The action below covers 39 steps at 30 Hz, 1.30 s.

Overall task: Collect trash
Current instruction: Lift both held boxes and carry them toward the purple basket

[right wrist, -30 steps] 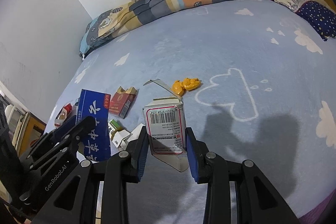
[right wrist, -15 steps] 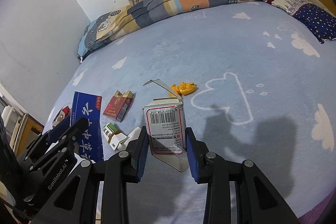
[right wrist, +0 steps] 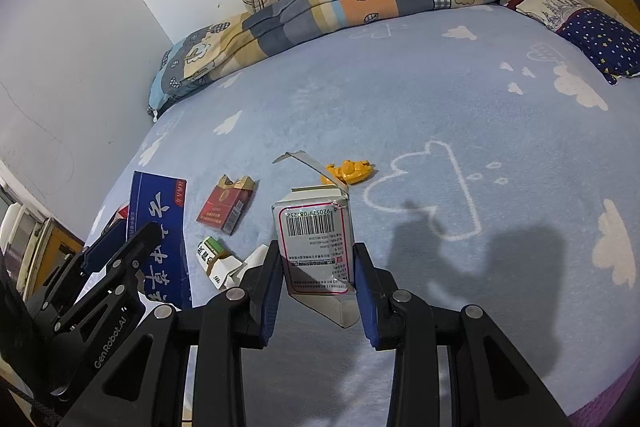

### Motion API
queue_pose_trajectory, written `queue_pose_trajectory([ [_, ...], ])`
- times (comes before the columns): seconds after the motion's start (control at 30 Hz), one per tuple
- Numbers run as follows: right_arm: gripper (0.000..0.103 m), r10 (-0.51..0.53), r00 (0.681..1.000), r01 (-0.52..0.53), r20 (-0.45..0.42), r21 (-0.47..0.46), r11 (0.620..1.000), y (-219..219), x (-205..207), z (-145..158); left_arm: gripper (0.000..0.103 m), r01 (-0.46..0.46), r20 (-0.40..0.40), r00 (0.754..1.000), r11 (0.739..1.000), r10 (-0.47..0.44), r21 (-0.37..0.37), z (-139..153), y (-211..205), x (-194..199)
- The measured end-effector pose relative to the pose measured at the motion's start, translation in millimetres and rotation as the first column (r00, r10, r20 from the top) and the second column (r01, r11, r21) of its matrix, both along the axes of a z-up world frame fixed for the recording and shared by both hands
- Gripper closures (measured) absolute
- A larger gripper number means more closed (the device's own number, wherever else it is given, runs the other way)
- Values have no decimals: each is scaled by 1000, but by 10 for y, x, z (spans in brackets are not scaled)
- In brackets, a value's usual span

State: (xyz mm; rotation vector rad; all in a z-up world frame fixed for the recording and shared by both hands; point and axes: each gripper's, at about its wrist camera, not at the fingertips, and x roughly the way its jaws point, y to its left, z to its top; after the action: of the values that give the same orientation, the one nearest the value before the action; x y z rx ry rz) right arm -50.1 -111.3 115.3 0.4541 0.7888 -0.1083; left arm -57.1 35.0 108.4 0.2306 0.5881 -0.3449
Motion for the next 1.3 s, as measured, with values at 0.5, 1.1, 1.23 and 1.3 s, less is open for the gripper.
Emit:
queue_pose_trajectory([
  [0.5,67,-3,1000,3,2,-4,1000,-1,2,19,65,10,8,1000,1000,-10,7,5,-32,-28],
  [1.1,67,-22,1000,22,20,-17,1000,-3,-63,90,65,23,40,999,1000,-23,11,103,-43,-128],
  [1.23,67,-33,999,34,33,-22,999,-26,-120,138,65,26,61,998,1000,-26,17,138,-47,-193],
  [1.3,67,-39,999,40,39,-25,999,-30,-153,163,65,29,73,997,999,-31,20,159,-53,-229],
])
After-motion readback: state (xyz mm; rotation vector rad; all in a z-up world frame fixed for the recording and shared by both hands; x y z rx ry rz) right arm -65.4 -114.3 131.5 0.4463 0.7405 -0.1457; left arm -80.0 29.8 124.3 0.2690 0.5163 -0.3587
